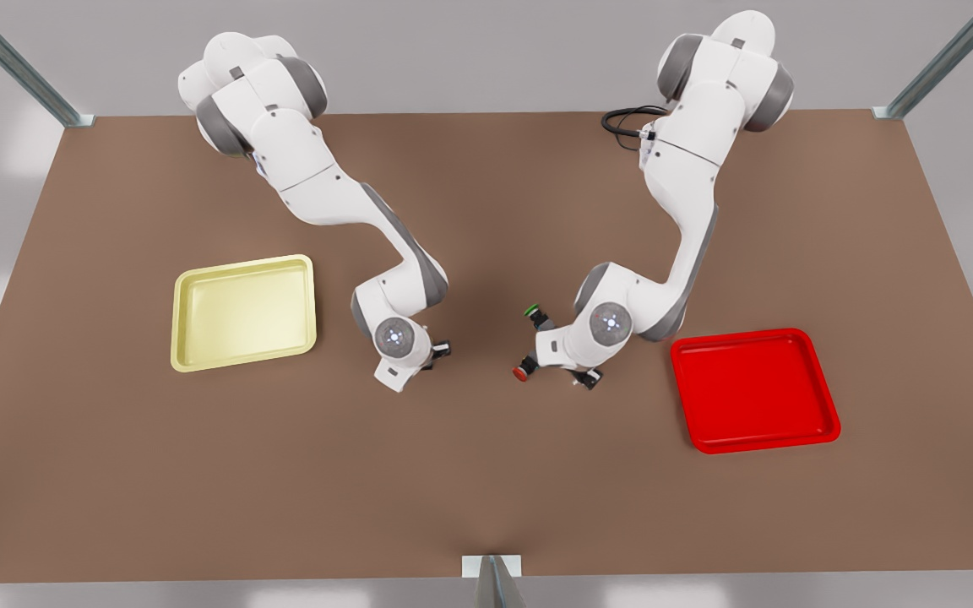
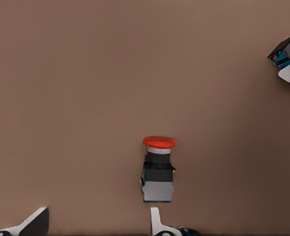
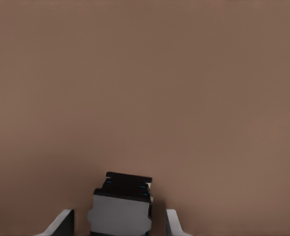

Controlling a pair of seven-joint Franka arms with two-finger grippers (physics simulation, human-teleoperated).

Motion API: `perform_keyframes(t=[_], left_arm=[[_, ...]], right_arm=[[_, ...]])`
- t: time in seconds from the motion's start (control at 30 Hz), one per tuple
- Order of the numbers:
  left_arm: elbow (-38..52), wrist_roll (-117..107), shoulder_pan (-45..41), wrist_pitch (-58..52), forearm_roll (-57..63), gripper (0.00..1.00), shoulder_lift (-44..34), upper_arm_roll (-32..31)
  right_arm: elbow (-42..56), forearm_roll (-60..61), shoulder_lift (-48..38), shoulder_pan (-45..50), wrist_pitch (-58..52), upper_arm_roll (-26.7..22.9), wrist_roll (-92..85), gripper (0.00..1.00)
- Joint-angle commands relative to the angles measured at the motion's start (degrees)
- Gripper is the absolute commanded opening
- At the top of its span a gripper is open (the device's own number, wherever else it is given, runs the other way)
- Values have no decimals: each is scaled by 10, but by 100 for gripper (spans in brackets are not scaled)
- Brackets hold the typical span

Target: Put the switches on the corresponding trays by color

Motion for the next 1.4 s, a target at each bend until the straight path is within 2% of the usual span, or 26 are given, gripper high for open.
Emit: perform_keyframes(t=[0.0,0.07,0.1,0.23,0.3,0.43,0.8,1.37], left_arm=[[-1,0,0,0,-4,99,0,0],[-1,-2,-9,3,-4,99,2,0],[1,-5,-17,2,-4,99,3,0],[16,-15,-64,-1,-7,99,11,8],[26,-36,-103,-14,-17,99,12,53],[22,-53,-103,-23,-18,100,11,54],[17,-50,-103,15,-18,100,35,54],[10,-58,-115,10,1,99,49,54]], right_arm=[[1,0,1,0,0,0,0,72],[5,0,2,-3,0,0,0,68],[7,0,2,-1,0,-5,-1,62],[9,0,8,2,2,-6,-1,60],[9,0,9,4,2,-6,0,60],[9,0,8,4,1,-6,0,55],[10,-1,7,4,-3,-6,-2,55],[10,8,9,3,-5,-6,23,54]])
